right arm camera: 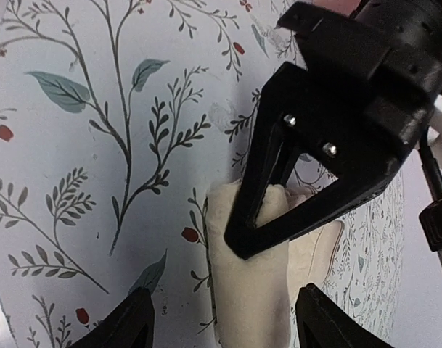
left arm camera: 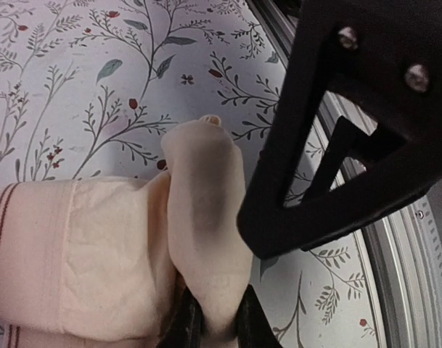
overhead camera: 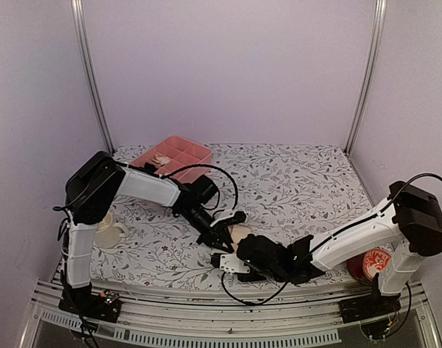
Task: Roll the underwear
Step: Roll the underwear at the center of the board.
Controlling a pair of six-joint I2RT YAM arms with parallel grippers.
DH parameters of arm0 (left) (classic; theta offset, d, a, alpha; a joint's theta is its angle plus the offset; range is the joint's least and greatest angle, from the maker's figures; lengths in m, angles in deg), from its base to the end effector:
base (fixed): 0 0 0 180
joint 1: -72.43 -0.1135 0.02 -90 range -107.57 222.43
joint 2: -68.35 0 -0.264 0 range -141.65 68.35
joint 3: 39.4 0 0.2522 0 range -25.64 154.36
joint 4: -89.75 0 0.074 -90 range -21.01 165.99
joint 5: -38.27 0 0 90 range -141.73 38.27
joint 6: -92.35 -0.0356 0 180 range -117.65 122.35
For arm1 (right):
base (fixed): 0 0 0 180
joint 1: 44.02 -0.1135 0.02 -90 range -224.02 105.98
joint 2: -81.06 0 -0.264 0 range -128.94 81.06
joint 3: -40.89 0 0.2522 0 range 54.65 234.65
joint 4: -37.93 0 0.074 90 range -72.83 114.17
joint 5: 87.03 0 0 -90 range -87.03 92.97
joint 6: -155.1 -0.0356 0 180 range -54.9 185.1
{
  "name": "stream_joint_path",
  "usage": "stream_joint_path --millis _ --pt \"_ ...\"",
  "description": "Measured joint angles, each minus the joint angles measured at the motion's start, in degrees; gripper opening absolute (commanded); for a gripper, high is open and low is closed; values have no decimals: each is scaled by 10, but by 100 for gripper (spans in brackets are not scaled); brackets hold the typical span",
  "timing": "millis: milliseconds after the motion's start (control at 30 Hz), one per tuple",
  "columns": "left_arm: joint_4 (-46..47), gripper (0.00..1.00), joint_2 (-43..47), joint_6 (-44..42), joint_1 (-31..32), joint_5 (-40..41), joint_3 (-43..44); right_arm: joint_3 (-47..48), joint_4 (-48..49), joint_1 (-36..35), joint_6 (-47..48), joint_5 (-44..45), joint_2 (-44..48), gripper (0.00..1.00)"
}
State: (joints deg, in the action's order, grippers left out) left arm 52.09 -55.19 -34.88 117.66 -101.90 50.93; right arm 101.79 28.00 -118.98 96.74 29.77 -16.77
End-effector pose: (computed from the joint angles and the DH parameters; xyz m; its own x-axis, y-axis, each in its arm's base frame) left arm 0.2683 -0.3093 0.1040 -0.1474 0.6989 -0.6999 0.9057 -0.1889 -0.3794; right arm 0.1011 0.3144 0.1463 0.2490 -0.8776 -0.4096 -0.7651 0.0810 -0.6388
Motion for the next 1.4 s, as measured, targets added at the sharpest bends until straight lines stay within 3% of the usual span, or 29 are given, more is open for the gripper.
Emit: stream_joint_path --millis 300,700,833,1133,1267,1400 --pt "-16 1 -14 0 -7 -23 13 11 5 4 21 56 -54 52" --pt "-19 8 -16 0 -9 -28 14 38 7 11 26 89 -90 24" --pt "-19 25 -16 -2 -9 -27 14 42 -1 14 21 88 -90 15" --pt "26 70 52 -6 -8 12 -69 55 -24 29 0 41 -90 13" --pt "65 81 108 0 -9 54 -131 58 -39 37 -11 5 -81 12" --pt "114 83 173 7 -11 79 -202 62 -57 54 -27 -26 -73 12"
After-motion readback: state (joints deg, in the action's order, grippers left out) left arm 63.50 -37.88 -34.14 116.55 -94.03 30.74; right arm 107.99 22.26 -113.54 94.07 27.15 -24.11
